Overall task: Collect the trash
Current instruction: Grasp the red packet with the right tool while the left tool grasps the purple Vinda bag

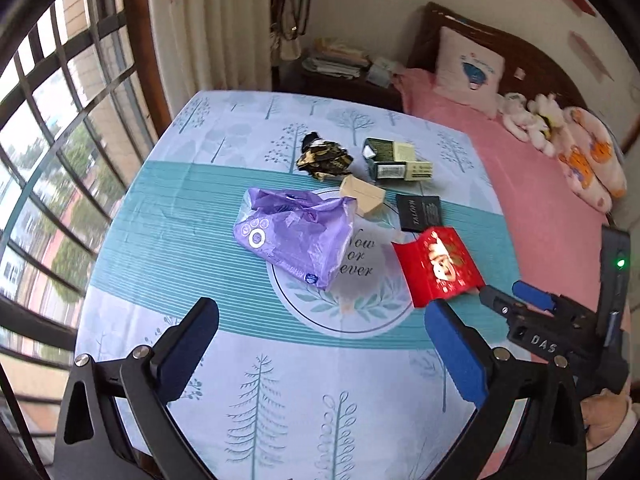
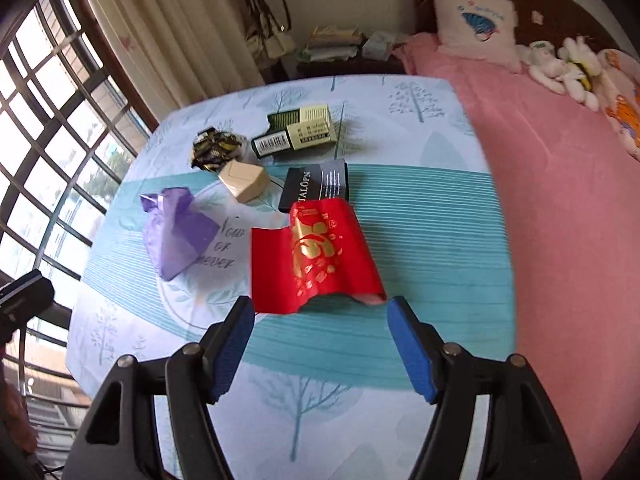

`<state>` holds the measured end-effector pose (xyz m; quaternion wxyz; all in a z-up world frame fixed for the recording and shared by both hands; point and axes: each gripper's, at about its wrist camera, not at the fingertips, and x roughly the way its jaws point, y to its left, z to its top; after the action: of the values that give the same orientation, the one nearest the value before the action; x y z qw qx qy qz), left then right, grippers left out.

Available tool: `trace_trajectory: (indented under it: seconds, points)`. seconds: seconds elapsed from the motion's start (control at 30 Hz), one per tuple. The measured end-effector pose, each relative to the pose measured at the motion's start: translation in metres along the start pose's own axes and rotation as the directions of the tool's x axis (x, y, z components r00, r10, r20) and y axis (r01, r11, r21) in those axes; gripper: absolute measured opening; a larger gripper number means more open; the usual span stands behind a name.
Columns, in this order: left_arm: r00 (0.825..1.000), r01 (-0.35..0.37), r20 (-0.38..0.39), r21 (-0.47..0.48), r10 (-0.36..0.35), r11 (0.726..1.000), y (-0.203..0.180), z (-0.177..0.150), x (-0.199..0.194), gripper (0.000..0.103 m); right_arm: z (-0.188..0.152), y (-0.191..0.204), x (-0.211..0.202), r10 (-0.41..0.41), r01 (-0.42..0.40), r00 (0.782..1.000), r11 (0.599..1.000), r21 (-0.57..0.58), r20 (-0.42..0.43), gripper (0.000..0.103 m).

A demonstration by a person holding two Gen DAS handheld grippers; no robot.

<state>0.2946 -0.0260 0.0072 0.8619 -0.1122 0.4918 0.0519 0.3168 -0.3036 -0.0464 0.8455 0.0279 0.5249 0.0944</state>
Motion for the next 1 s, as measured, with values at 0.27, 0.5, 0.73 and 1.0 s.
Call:
trace_trajectory:
  seconds: [0.27, 0.5, 0.73, 1.0]
  points:
    - [0.997, -0.074, -0.048, -0.125, 0.068, 0.989, 0.017, 0.02, 0.023, 0.102, 0.025, -0.009, 0.059, 0.035, -0.04, 0.993, 0.998, -0.048, -0.11, 0.069]
    - [0.994, -0.072, -0.093, -0.189, 0.055, 0.979, 0.021, 0.033, 0.048, 0.102, 0.032, -0.006, 0.085, 0.056, -0.072, 0.982, 0.994, -0.082, -0.179, 0.056]
    - [0.992, -0.08, -0.114, -0.163, 0.062, 0.983, 0.002, 0.05, 0.071, 0.102, 0.038, -0.009, 0.089, 0.141, -0.156, 0.971, 0.985, -0.067, -0.195, 0.022]
    - [0.983, -0.136, -0.145, -0.148, 0.114, 0.98, -0.01, 0.07, 0.111, 0.102, 0.059, 0.003, 0.065, 0.201, -0.213, 0.974, 0.969, -0.124, -0.105, 0.019]
